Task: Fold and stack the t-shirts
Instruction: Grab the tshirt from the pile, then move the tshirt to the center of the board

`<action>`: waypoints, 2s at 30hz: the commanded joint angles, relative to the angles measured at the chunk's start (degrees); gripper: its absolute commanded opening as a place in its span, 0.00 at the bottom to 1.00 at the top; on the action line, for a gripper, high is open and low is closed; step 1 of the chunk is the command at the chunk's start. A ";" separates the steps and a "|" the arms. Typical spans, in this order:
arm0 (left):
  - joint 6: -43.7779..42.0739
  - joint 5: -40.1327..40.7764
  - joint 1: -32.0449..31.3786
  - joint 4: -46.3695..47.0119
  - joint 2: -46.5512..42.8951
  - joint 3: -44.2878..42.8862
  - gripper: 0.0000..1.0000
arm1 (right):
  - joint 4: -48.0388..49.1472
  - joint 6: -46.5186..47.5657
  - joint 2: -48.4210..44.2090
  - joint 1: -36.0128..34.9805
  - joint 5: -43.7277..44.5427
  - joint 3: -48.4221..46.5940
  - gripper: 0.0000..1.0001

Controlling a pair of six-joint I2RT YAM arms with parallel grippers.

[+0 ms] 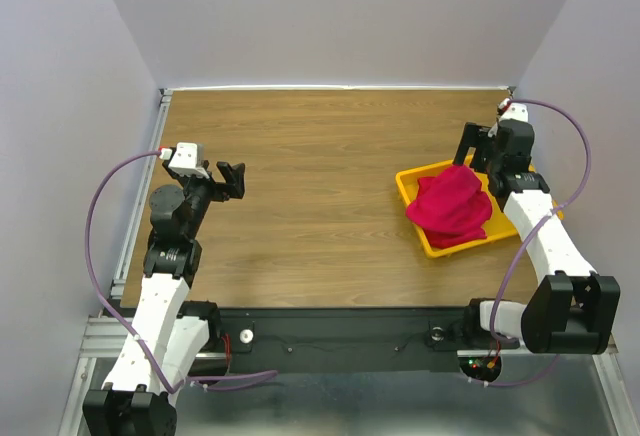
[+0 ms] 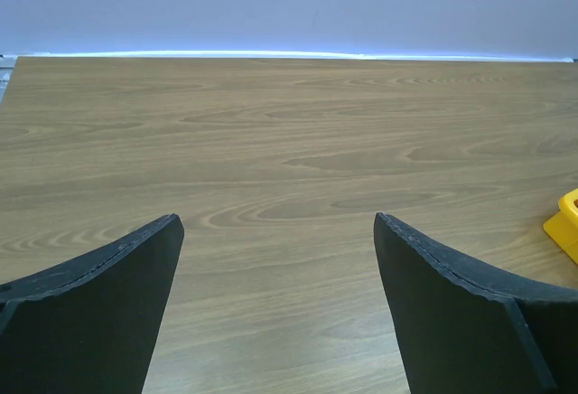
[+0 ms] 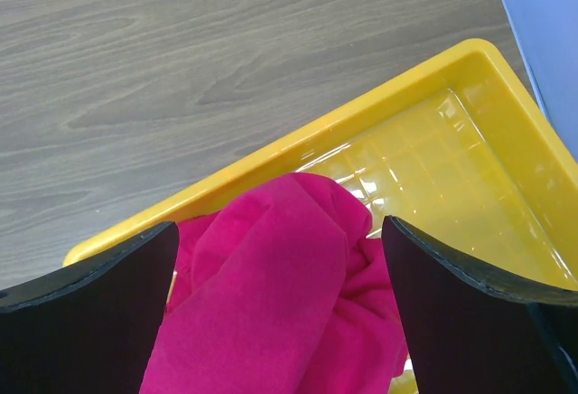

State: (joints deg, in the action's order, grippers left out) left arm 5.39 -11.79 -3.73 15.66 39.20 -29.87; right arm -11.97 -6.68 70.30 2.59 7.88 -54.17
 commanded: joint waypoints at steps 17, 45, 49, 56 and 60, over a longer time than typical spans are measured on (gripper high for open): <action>0.50 -2.09 0.04 3.41 -1.14 -2.21 0.99 | -17.12 18.64 7.47 1.27 -20.52 -9.02 1.00; 1.12 -3.94 -0.23 3.41 -2.29 -2.12 0.98 | -30.57 18.79 11.80 6.55 -38.26 -22.25 0.01; 1.03 -7.19 -0.58 5.17 -2.90 -1.42 0.99 | -34.70 26.70 10.38 6.55 -48.98 -32.72 0.01; -0.03 -8.34 -1.02 5.61 -2.46 -0.90 0.99 | -33.65 21.90 16.61 6.20 -70.00 -59.52 0.00; -0.46 -8.34 -1.02 5.87 -1.76 -0.89 0.98 | -22.70 9.35 24.51 5.06 -76.69 -78.14 0.01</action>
State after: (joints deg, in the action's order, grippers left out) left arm 6.13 -19.09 -4.49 17.69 37.43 -29.87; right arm -45.80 14.20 89.32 8.80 -56.84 -119.63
